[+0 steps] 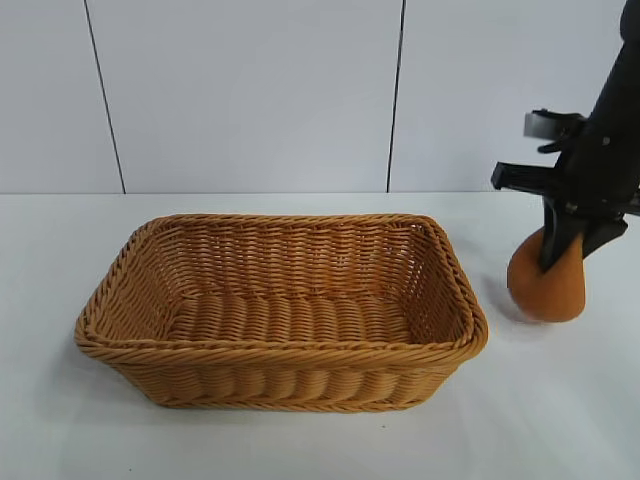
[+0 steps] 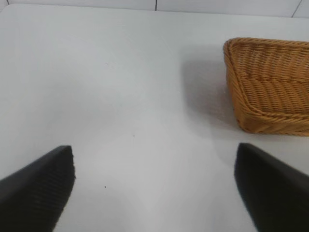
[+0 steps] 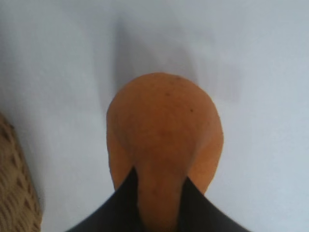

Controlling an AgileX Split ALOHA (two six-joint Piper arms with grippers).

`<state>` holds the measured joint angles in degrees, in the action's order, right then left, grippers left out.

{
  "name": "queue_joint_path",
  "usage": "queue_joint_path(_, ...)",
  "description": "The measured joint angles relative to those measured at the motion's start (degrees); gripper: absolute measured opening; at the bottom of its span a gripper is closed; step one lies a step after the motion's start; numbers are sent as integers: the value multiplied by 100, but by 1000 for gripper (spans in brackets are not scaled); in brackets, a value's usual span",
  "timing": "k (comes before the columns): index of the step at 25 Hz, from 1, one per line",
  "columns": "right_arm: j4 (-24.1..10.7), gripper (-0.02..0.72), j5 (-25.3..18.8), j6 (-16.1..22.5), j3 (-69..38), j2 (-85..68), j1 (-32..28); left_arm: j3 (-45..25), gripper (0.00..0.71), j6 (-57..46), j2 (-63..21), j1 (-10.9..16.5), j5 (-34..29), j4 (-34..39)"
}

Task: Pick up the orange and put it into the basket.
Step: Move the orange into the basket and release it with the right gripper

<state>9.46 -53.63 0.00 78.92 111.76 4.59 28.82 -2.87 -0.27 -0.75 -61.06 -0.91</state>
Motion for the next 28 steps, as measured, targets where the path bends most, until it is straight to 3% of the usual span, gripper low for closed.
queue_joint_path(7, -5, 43, -33, 0, 0, -1066, 107, 0, 642, 5, 0, 0, 0, 0)
queue_joint_path(14, 183, 43, -74, 0, 137, -1322, 971, 0, 642, 5, 0, 0, 0, 0)
queue_joint_path(22, 462, 43, 501, 326, 213, -1301, 2495, 0, 642, 5, 0, 0, 0, 0)
queue_joint_path(28, 509, 43, 1160, 512, 218, -892, 3199, 0, 642, 5, 0, 0, 0, 0)
